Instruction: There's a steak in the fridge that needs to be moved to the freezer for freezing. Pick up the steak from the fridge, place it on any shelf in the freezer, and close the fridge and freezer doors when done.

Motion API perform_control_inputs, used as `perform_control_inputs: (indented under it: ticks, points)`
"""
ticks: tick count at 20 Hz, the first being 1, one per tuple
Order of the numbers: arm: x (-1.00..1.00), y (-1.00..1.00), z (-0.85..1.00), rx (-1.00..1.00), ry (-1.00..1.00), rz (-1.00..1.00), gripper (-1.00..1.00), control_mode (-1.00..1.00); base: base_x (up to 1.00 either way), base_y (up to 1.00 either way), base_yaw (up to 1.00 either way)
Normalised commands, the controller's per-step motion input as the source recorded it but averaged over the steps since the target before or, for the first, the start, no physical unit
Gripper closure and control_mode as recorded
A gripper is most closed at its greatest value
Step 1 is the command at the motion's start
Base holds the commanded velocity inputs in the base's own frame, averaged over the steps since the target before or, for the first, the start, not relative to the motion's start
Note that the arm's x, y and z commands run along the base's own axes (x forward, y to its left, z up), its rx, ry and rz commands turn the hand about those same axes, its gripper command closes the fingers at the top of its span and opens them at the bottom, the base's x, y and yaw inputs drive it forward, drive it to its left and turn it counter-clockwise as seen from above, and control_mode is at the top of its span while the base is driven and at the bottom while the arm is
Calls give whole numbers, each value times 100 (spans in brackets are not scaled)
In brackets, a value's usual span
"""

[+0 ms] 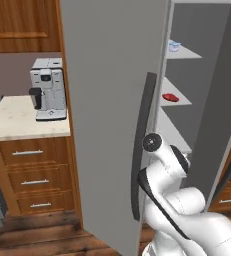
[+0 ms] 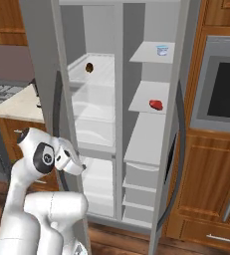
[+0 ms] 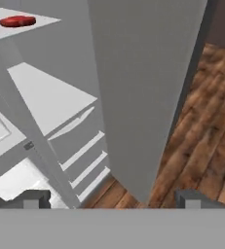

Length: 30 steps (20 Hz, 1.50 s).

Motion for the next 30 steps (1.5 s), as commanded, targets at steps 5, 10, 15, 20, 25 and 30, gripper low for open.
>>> perform_control_inputs:
  ticks: [5,10,15,20,25,30]
  points:
    - [100,-44,0,0,-2,0,-100,-100,0,0,0]
    - [100,-21,0,0,0,-4,-100,-100,0,0,0]
    - [100,3,-5,-2,1,-13,-100,-100,0,0,0]
    - [100,22,-8,-8,6,-25,-100,-100,0,0,0]
    - [100,24,0,-8,9,-29,-100,-100,0,0,0]
    - [99,19,0,-5,7,-27,-100,-100,0,0,0]
